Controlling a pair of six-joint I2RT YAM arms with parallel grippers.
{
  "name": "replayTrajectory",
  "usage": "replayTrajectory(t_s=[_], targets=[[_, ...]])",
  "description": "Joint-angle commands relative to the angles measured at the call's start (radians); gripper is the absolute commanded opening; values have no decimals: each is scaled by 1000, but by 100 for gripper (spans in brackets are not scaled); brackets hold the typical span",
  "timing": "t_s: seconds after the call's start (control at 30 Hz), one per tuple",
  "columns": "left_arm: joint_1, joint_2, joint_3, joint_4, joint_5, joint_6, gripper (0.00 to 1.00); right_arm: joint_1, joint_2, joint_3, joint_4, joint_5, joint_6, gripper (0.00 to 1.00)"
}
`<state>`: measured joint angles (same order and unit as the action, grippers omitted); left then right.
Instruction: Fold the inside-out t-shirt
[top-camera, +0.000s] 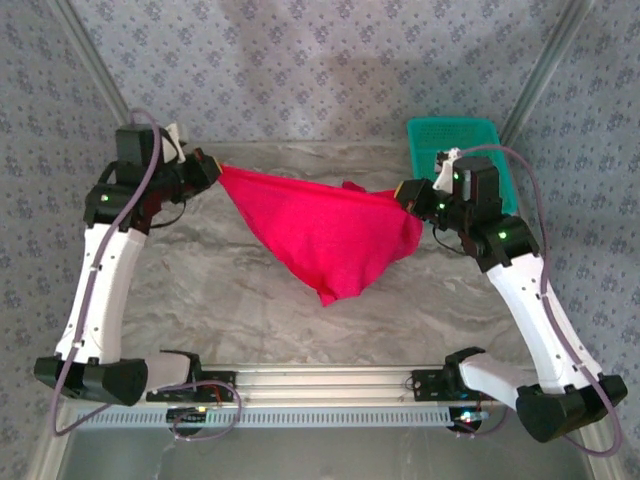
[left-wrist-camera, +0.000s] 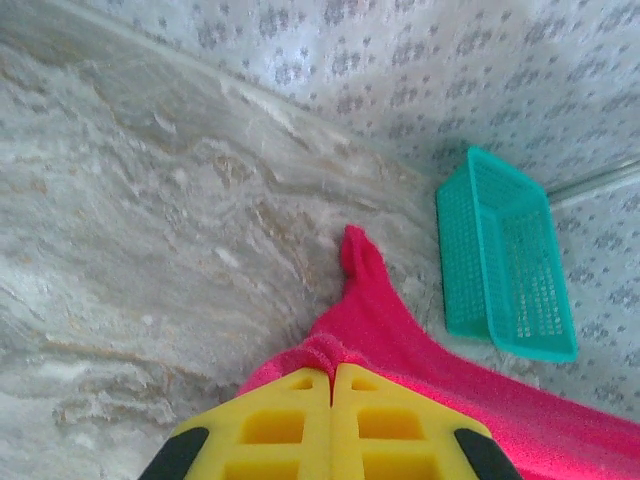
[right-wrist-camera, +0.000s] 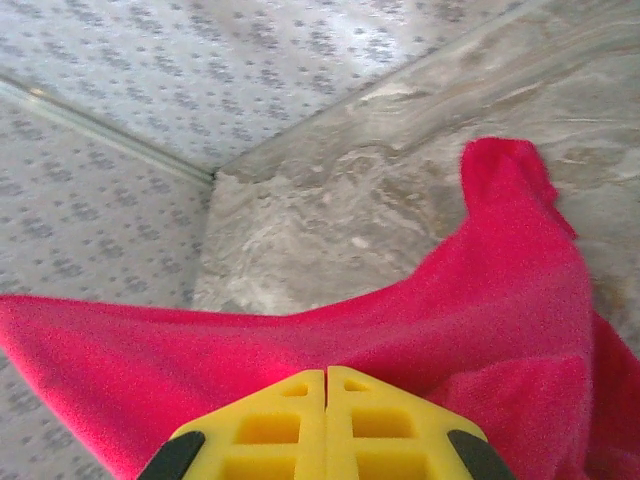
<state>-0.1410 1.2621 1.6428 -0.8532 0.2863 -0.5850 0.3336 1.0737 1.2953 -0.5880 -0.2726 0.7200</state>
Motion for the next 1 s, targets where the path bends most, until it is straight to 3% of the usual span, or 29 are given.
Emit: replayTrajectory(t_s=[0.0,0.2,0.33,0.43,0.47,0.6,0.7,0.83,0.9,0.97], targets=[[40,10,136,-26,14,48,0,26,-51,72,25,62,45,0],[44,196,98,39,53,55,0,52,44,-36,120,181,112,0],[44,390,144,-15,-7,84,0,116,177,-85,182,203,148,0],[43,446,121,-10,-76,77,0,222,275,-92,211,170,127,4],[44,445,87,14,-91,71,0,257,308,-94,219,142,103,9],[44,436,-18,23,-162,84,0,311,411,-72,96,62,-27,48],[44,390,-115,32,-182,84,1,282,411,-93,-2,126,-83,60],[28,296,-275,78,-176,67,15,165,408,-139,-9,141,-152,61],[8,254,-351,97,-167,56,34,117,430,-136,-43,166,-183,61],[-10,226,-418,107,-144,47,45,85,463,-127,-51,151,-208,61]])
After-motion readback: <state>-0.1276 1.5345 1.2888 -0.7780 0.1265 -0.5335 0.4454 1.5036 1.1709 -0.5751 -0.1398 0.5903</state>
